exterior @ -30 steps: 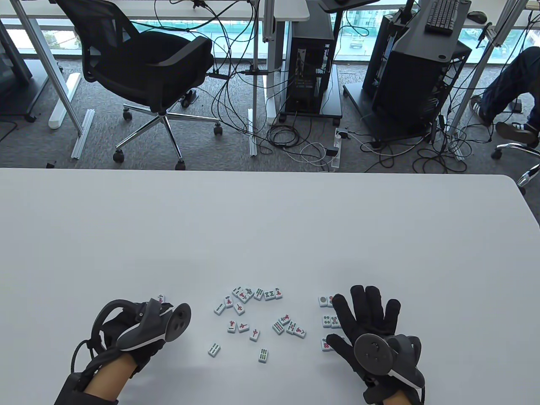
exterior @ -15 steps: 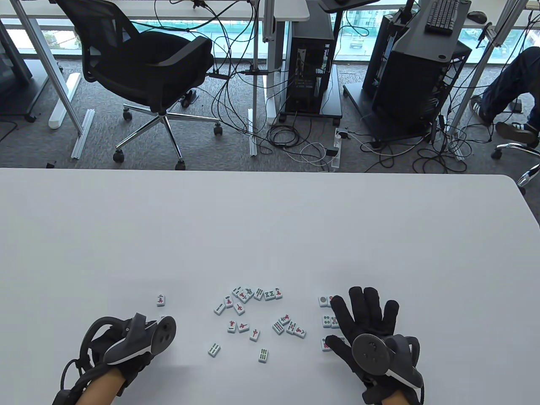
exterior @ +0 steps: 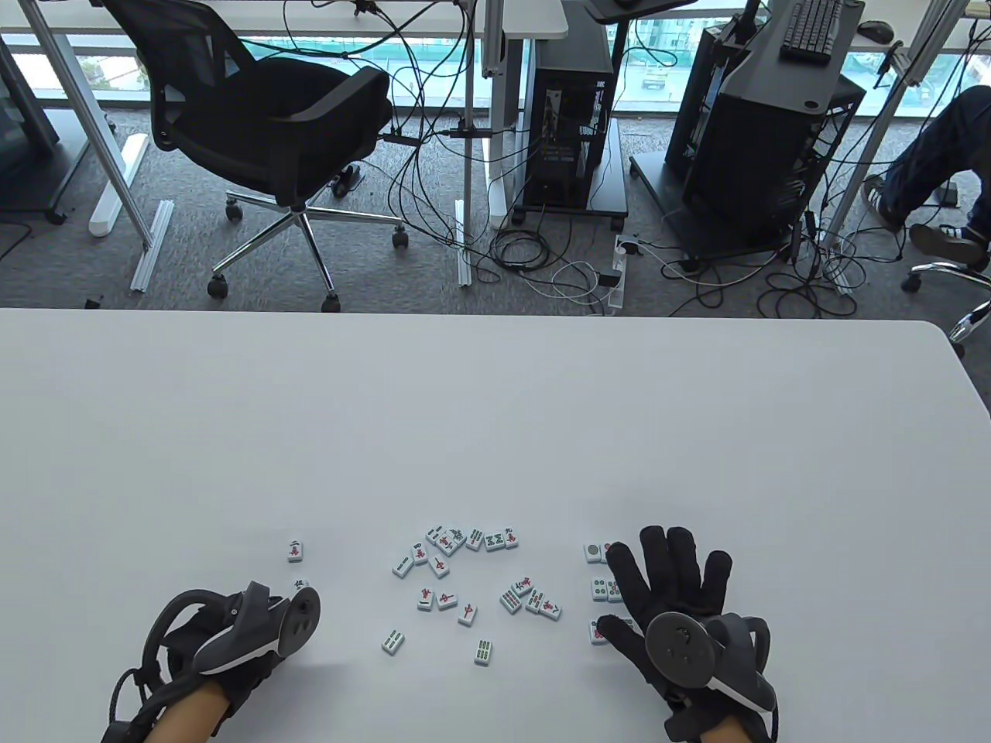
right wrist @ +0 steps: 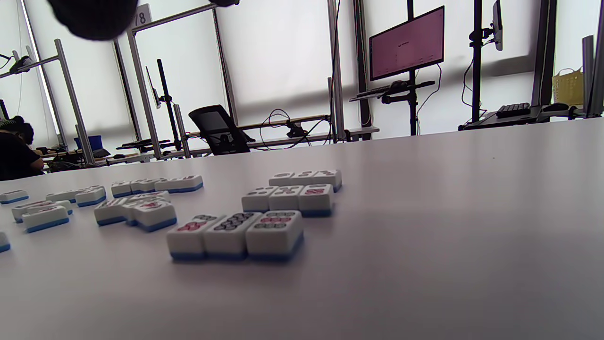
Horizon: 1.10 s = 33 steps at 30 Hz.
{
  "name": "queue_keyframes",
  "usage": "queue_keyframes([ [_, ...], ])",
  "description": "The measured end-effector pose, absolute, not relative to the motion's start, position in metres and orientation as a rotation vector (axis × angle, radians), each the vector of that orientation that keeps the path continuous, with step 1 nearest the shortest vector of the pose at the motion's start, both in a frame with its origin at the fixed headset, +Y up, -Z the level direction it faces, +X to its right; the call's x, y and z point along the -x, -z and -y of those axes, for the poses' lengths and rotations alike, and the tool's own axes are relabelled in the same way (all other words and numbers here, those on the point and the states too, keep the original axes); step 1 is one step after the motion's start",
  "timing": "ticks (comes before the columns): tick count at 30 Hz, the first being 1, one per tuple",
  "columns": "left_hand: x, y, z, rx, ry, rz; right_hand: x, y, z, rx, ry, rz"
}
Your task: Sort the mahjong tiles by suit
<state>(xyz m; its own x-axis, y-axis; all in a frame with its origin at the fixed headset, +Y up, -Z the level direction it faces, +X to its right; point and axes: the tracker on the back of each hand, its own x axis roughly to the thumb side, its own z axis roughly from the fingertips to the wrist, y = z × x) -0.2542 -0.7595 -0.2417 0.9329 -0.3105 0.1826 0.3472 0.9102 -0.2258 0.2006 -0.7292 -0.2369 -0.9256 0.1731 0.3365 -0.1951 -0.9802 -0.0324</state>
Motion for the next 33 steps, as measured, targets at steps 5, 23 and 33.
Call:
queue_keyframes([
  [5, 0.239, 0.247, 0.741, 0.206, 0.323, 0.165, -0.201, 0.237, 0.729, -0.5, -2.896, 0.097],
  [23, 0.101, 0.283, 0.744, 0.082, 0.339, 0.372, -0.201, 0.237, 0.73, -0.514, -2.872, 0.097],
  [33, 0.091, 0.291, 0.754, 0.225, 0.415, 0.302, -0.203, 0.237, 0.73, -0.511, -2.848, 0.094],
])
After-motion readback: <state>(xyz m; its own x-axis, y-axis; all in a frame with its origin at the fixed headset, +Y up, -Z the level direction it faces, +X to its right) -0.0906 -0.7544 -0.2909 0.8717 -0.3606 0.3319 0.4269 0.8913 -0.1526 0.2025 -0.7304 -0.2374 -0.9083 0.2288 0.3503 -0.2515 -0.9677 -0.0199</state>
